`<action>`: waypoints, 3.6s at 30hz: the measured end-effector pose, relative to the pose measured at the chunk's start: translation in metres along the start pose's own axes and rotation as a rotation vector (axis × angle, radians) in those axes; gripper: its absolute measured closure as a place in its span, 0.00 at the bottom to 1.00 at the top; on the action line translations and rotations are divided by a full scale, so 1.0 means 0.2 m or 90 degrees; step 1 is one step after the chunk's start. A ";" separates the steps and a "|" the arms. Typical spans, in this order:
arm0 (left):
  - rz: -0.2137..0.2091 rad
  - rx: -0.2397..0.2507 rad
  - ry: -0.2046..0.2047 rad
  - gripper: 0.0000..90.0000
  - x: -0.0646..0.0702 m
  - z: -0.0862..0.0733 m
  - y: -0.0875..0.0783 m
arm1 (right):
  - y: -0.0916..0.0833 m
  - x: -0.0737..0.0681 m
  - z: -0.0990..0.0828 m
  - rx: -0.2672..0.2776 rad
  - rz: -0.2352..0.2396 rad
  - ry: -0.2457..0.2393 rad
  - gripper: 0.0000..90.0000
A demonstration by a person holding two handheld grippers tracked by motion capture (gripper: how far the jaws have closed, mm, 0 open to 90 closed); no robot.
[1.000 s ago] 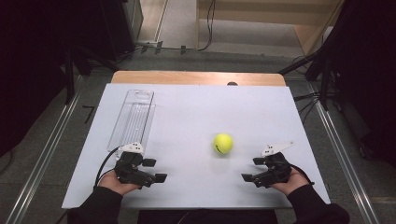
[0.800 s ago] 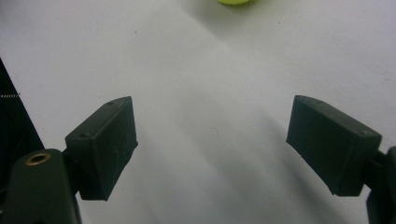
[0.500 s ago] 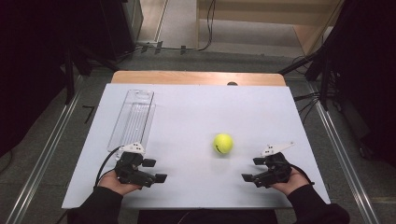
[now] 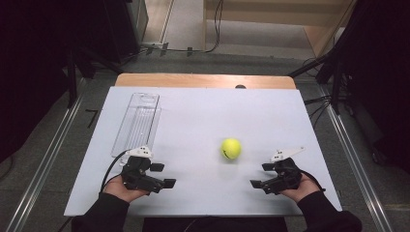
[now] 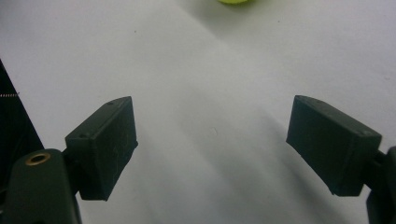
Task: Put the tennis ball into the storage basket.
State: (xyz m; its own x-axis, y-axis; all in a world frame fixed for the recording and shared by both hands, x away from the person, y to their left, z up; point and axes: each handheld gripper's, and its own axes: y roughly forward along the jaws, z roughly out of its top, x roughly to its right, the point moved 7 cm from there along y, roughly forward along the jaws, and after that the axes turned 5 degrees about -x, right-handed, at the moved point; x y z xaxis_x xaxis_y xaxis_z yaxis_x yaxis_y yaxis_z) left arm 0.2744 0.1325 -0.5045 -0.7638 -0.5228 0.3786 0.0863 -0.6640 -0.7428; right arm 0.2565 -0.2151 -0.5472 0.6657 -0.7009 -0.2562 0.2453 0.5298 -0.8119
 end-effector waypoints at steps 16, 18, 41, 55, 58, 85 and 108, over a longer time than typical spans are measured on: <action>0.030 0.005 0.039 0.20 0.08 0.11 0.11 | 0.00 0.00 0.00 0.000 -0.001 0.003 0.16; 0.028 0.005 0.037 0.20 0.08 0.12 0.12 | 0.00 0.00 0.00 0.001 0.000 0.002 0.16; 0.010 0.025 0.028 0.20 0.06 0.25 0.20 | 0.00 0.00 0.00 0.000 0.001 0.001 0.16; 0.011 0.025 0.036 0.00 0.08 0.34 0.27 | -0.01 0.00 0.00 0.001 0.003 0.002 0.16; 0.021 0.024 0.048 0.00 0.07 0.36 0.27 | -0.01 0.00 0.00 0.000 0.002 0.004 0.16; 0.029 0.031 0.064 0.00 0.05 0.56 0.32 | -0.01 0.00 0.00 0.002 0.001 0.003 0.16; 0.023 0.020 0.098 0.00 0.08 0.73 0.43 | -0.01 0.00 0.00 0.005 0.003 0.002 0.15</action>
State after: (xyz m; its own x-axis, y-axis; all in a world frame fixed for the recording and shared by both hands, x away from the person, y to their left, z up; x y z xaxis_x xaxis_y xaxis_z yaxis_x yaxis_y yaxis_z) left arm 0.3631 -0.0112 -0.4814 -0.8486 -0.4601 0.2612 0.1337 -0.6642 -0.7355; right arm 0.2563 -0.2164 -0.5454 0.6640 -0.7004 -0.2616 0.2479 0.5364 -0.8067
